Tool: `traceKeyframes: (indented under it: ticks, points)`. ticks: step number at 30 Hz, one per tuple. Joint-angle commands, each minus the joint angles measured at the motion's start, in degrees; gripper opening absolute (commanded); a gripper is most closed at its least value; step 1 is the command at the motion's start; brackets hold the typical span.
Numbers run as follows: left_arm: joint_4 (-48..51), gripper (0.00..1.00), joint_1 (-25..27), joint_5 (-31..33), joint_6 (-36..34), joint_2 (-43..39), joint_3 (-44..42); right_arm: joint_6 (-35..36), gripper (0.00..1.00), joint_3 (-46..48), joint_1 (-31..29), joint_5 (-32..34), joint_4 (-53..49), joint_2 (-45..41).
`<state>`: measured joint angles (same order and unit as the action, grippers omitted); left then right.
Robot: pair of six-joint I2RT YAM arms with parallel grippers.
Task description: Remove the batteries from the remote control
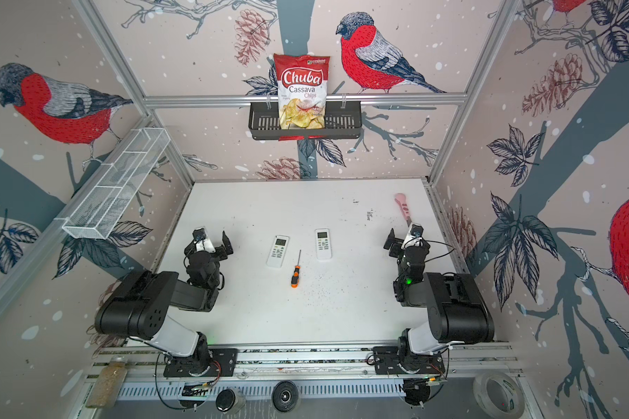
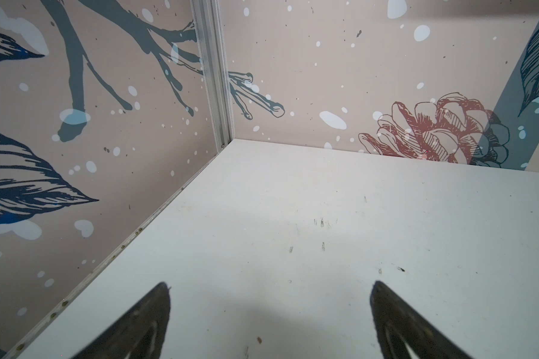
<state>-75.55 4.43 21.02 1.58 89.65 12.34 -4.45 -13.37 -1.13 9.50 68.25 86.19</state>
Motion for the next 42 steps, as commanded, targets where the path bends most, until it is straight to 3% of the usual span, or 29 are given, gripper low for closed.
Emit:
traceKeyframes:
  ticks: [1, 13, 16, 19, 21, 25, 28, 36, 42]
  points:
    - [-1.5, 0.99, -0.1, -0.2, 0.1, 0.0, 0.2, 0.1, 0.99, -0.5, 0.1, -0.8, -0.3, 0.0]
    - [-0.8, 0.99, -0.2, -0.5, 0.2, -0.3, 0.3, 0.1, 1.00, -0.6, 0.4, -1.0, -0.5, 0.0]
    - [-1.7, 0.99, 1.7, 4.4, -0.8, -0.6, 0.2, 0.3, 0.99, -0.3, -0.7, 2.3, 0.2, -0.8]
    - [-1.8, 0.99, 3.0, 5.7, -2.1, -2.3, -0.2, 1.8, 0.99, -3.0, -3.2, 5.8, -9.1, -6.9]
    - [7.1, 0.98, 4.7, 9.6, -3.4, -5.3, 3.3, 0.4, 0.99, -6.6, -4.4, 9.3, -18.5, -11.0]
    - [25.5, 0.99, 5.0, 8.7, -2.6, -12.0, 13.0, -5.5, 0.99, -10.9, -4.3, 5.5, -28.0, -17.3]
    - [41.1, 0.99, 5.7, 3.4, -1.9, -14.5, 22.0, -10.7, 0.99, -16.8, -4.4, 1.8, -37.4, -17.6]
    - [79.2, 0.98, 11.4, -1.3, 3.4, -6.0, 48.1, -18.2, 0.99, -27.9, -7.0, -16.9, -45.6, -10.8]
    - [93.2, 0.98, 17.4, -1.6, 6.5, 0.8, 58.3, -17.4, 0.99, -33.0, -11.1, -18.9, -50.0, -5.8]
